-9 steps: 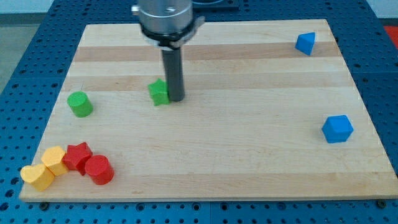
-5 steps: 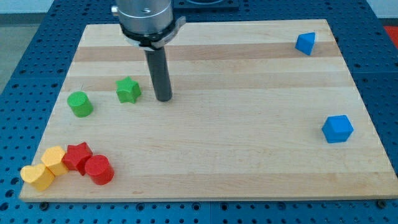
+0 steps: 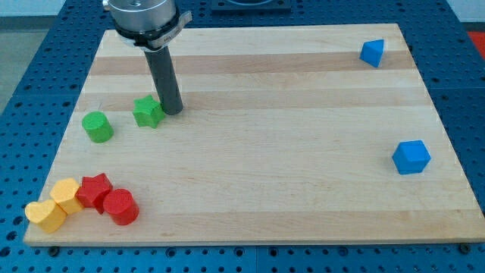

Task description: Push the green star into the green circle

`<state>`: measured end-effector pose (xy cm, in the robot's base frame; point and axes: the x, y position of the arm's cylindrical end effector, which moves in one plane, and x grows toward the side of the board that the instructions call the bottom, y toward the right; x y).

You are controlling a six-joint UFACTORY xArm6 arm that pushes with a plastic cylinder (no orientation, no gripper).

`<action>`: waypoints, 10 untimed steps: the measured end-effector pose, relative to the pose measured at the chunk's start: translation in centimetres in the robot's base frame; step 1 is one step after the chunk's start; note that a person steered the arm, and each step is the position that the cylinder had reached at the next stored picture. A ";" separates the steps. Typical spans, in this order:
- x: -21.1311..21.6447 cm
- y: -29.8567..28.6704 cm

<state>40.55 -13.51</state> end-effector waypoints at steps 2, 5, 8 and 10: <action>0.0 -3.0; 0.0 -4.5; -2.1 4.0; 13.7 16.5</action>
<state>54.28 3.01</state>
